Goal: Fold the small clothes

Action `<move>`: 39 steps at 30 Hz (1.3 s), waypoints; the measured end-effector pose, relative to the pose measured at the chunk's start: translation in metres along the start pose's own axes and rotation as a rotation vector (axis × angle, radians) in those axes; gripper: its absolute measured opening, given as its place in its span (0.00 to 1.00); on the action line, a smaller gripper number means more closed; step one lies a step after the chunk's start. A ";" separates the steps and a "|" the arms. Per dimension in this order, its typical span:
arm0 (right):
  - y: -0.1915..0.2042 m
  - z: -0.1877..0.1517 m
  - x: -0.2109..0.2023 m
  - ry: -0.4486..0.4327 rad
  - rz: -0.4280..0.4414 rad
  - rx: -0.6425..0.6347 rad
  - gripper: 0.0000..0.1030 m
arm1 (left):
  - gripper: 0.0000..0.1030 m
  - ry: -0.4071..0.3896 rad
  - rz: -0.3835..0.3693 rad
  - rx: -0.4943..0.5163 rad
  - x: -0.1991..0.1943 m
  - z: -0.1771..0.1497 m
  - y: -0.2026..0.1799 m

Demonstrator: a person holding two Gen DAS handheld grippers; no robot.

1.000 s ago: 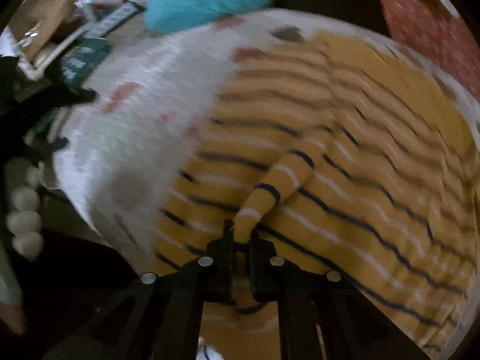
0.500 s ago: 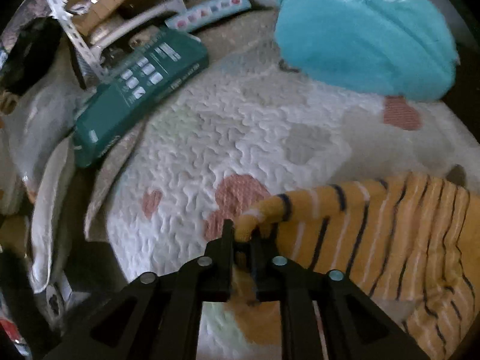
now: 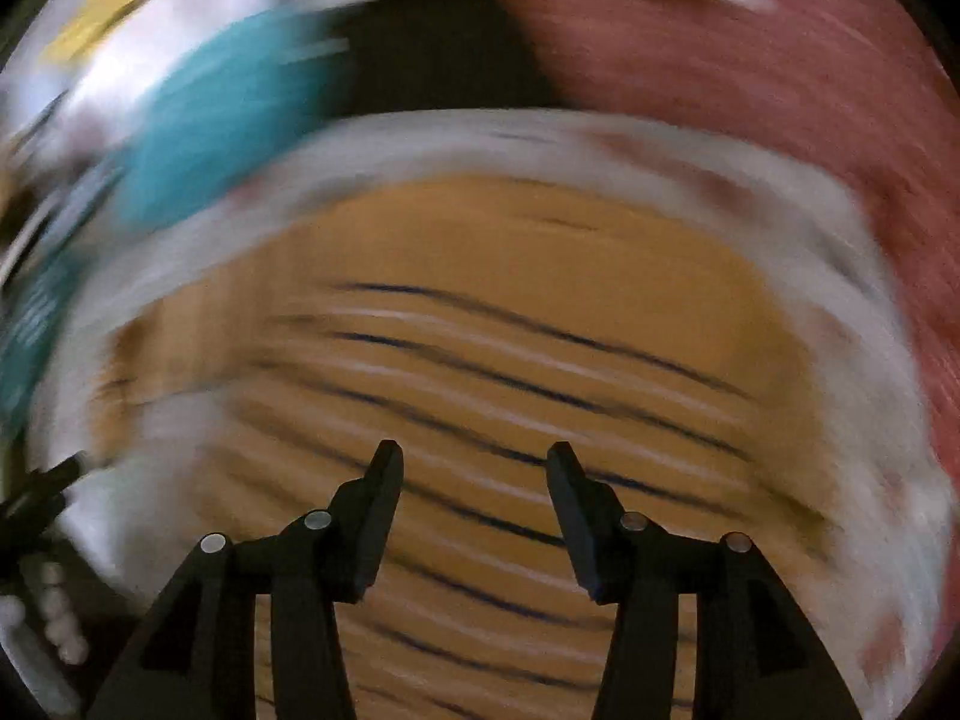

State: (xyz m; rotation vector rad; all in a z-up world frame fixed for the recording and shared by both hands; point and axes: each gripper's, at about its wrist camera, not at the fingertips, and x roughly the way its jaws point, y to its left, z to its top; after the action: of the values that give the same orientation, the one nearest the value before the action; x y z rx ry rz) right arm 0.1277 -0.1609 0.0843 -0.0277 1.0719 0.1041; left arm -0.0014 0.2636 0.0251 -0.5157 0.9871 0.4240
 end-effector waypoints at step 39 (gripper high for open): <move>-0.291 -0.014 0.015 0.075 -0.638 0.245 0.07 | 0.96 0.167 0.047 0.142 0.047 -0.074 -0.087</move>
State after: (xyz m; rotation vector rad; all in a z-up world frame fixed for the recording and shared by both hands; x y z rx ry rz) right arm 0.1512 -0.4505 0.0567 -0.1508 1.1001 -0.6066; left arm 0.0204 0.1550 -0.0301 -0.4043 1.1827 0.3534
